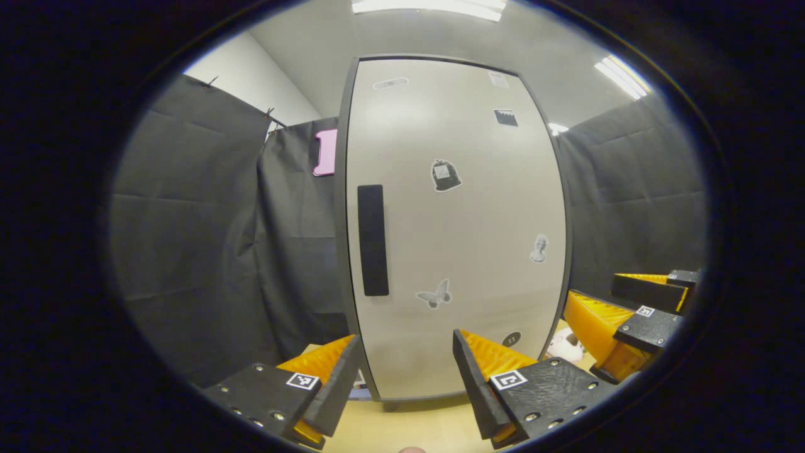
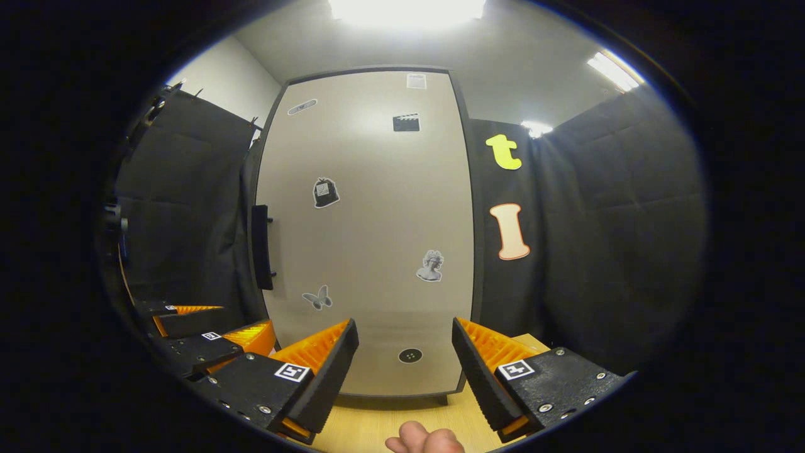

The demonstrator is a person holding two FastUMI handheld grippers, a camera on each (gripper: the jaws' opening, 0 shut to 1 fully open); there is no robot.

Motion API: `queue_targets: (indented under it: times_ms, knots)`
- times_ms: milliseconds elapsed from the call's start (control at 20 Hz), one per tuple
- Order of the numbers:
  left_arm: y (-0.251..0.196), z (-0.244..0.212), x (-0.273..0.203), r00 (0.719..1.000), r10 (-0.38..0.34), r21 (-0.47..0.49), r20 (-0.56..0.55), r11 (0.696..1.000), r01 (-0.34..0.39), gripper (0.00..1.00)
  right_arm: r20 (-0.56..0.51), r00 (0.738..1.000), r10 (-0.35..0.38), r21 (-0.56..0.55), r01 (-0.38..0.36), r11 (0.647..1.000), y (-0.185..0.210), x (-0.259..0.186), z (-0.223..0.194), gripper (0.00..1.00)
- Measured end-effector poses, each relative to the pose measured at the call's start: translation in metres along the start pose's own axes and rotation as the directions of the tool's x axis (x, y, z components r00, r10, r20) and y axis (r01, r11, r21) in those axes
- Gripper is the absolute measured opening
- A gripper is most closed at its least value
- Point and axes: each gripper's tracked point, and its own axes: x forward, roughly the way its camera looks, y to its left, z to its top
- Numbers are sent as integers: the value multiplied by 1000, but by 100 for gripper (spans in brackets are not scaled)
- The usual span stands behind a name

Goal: Open the cabinet door with the right hand, grasp the bottle in the cabinet with the left hand and place it on the coaster, then close the cabinet door with the right hand.

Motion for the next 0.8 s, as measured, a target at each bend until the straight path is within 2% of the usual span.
queue_targets:
  times_ms: [250, 350, 550, 800]
  knots:
    - [-2, 18, 7, 1000, 8, 9, 26, 1000, -8, 83, -10, 999, 39, 0, -39, 999, 4, 11, 4, 93]
    - [-6, 23, 6, 999, 2, 2, 38, 1000, -2, 85, 9, 998, 65, -5, -65, 998, 8, 12, 8, 93]
    - [-3, 20, -1, 999, 2, -16, 33, 1000, -2, 80, -15, 994, 111, 15, -111, 994, 13, 17, 3, 93]
    - [12, 21, -14, 999, 13, -11, 50, 1000, -12, 85, -5, 991, 134, 31, -134, 991, 20, 31, 8, 93]
